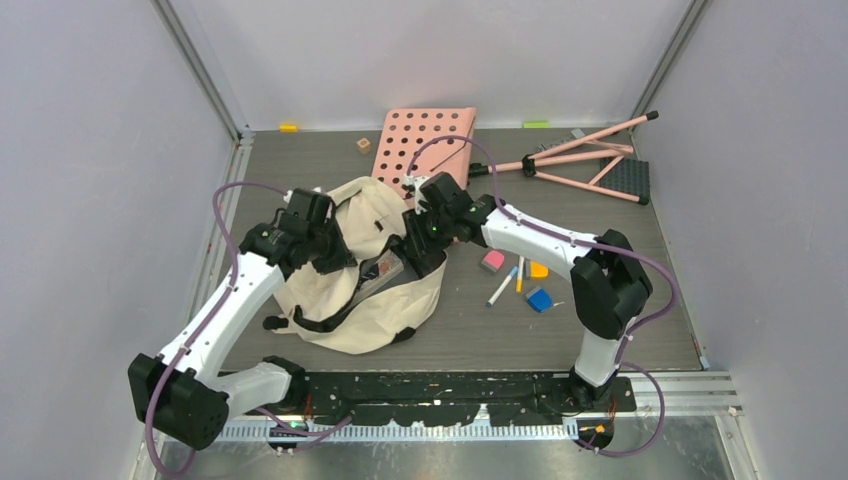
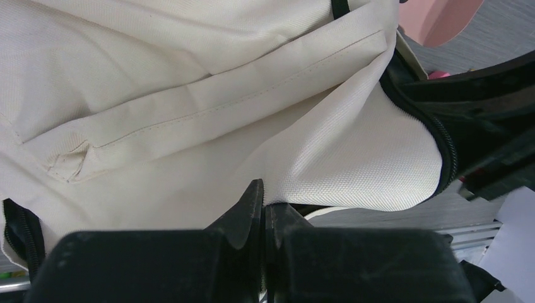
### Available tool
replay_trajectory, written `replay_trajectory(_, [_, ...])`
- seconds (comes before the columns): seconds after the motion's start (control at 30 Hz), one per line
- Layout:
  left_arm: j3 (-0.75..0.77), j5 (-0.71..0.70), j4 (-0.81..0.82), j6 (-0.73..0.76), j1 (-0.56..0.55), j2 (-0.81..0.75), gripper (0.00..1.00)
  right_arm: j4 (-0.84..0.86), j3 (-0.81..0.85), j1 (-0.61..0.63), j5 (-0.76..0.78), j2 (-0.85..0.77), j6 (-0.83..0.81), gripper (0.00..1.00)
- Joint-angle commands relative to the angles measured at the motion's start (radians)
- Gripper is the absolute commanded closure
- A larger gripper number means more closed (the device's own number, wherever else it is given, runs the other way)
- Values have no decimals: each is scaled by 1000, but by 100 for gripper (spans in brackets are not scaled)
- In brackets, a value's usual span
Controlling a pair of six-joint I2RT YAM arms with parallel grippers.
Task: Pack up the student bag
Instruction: Zip the student bag at the center of the board.
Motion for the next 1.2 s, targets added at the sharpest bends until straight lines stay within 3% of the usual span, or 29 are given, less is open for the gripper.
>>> replay_trajectory(0.0, [-7,29,79,-48,6,-37,100,110,-45,0,74,9,4,58])
replay_trajectory(0.3, [-5,51,58,-37,6,-40,100,204,-35,-1,136,92,-36,52])
replay_trajectory(0.47, [2,45,54,-38,6,-41,100,249,-35,9,165,115,-43,54])
replay_trajectory(0.53, [5,47,48,-38,6,-35,100,255,-34,13,186,115,-49,64])
replay_trajectory(0.63, [12,53,46,-33,6,-25,100,235,-29,16,211,101,-67,94])
replay_trajectory(0.67, [16,55,49,-27,6,-21,100,207,-23,16,234,86,-68,98])
replay_trajectory(0.73, [35,59,49,-5,6,-8,86,161,-15,17,251,60,-77,99])
replay_trajectory(0.83, [115,27,30,84,8,24,41,67,2,17,249,26,-99,99])
replay_trajectory(0.9, [178,-23,9,159,21,59,20,34,-1,17,240,11,-112,99])
replay_trajectory(1.0, [267,-90,1,266,83,136,8,9,-12,17,223,-3,-141,99])
replay_trajectory(1.17, [412,-144,8,487,158,344,5,-29,-3,15,181,-14,-171,99])
